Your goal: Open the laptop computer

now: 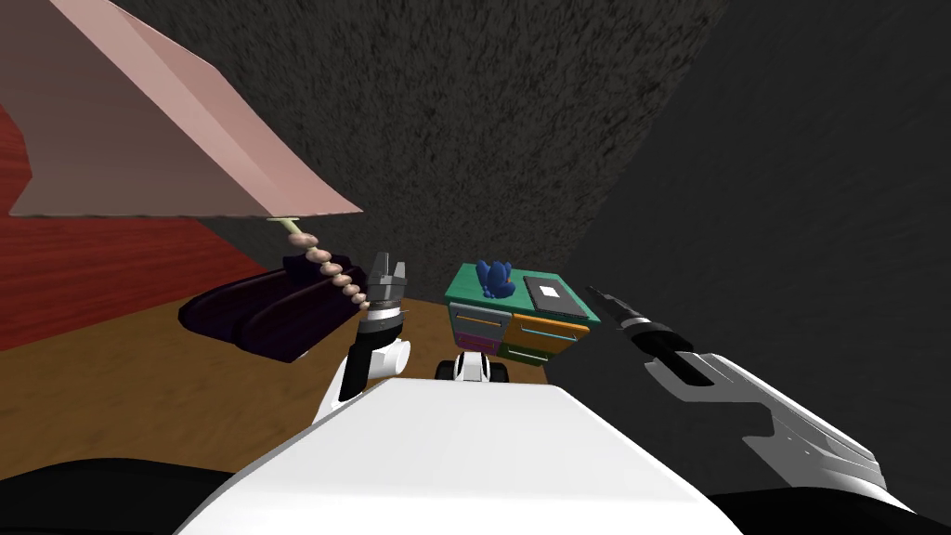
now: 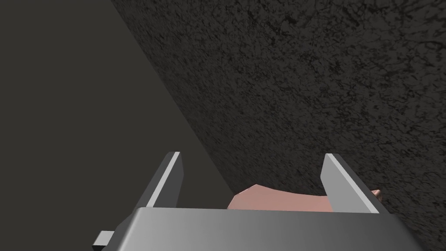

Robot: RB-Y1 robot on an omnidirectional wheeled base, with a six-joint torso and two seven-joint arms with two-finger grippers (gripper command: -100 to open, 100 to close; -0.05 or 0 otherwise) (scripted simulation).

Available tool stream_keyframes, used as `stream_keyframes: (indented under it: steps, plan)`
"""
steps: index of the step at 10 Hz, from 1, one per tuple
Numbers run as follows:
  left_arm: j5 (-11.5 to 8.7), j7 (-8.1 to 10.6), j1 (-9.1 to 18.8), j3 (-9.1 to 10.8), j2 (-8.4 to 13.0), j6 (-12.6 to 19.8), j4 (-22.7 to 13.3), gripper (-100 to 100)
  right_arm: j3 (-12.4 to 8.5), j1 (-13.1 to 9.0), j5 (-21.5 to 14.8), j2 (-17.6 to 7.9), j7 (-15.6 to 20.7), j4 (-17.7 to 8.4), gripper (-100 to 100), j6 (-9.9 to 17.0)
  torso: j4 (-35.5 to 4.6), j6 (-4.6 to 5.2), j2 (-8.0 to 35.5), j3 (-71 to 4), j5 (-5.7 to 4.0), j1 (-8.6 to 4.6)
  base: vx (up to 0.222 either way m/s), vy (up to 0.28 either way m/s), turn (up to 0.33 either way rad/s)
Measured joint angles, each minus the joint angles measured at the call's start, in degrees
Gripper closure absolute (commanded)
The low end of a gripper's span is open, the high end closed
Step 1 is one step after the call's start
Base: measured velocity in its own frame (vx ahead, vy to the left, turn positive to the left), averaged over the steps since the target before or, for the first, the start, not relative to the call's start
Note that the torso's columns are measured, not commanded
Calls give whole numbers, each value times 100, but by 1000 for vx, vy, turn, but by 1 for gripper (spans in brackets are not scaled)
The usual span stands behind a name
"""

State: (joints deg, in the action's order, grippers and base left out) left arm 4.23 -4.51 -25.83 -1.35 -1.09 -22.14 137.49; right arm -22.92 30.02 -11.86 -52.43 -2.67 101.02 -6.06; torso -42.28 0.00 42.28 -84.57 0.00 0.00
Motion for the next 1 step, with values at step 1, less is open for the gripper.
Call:
stream_keyframes:
  steps: [1]
  plan:
    - [0, 0, 0, 0, 0, 0, 0, 0, 0, 0, 0, 0, 0, 0, 0, 0, 0, 0, 0, 0, 0, 0, 0, 0, 0]
